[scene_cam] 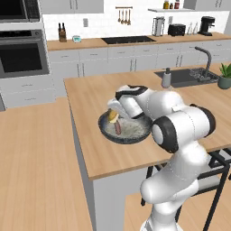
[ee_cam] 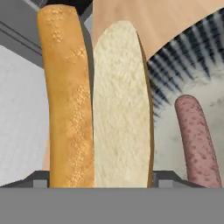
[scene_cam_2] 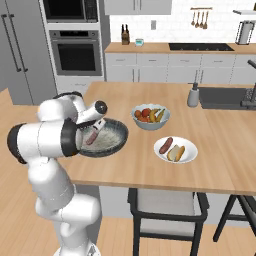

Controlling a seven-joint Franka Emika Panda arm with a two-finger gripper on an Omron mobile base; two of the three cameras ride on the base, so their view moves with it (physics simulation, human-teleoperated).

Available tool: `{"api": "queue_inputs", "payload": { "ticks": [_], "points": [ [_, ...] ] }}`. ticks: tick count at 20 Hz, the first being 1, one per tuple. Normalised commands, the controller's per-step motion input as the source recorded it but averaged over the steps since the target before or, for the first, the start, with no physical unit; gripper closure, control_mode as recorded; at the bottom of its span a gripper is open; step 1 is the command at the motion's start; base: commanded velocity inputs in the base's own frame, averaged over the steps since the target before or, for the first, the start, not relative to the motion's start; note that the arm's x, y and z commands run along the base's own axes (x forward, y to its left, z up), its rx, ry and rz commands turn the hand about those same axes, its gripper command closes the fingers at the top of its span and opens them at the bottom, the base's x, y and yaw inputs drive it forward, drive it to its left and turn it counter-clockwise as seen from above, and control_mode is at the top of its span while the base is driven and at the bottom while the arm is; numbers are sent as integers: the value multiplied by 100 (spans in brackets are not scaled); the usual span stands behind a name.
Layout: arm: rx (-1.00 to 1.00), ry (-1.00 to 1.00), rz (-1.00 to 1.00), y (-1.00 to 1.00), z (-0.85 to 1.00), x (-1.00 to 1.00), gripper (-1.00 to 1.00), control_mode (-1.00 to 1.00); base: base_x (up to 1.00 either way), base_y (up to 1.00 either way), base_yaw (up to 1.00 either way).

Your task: Place one bun and one sausage from the bowl on each plate.

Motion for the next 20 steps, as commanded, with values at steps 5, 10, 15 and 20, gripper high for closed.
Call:
{"api": "queue_inputs", "payload": {
  "ticks": [5,10,15,20],
  "points": [
    [-19,23,22,-6,100,-99,100,-100,0,0,0],
    [-38,24,9,-62,97,-70,100,-100,0,0,0],
    [-39,37,7,-75,29,14,100,-100,0,0,0],
    [-5,22,12,-21,0,7,100,-100,0,0,0]
  ]
}}
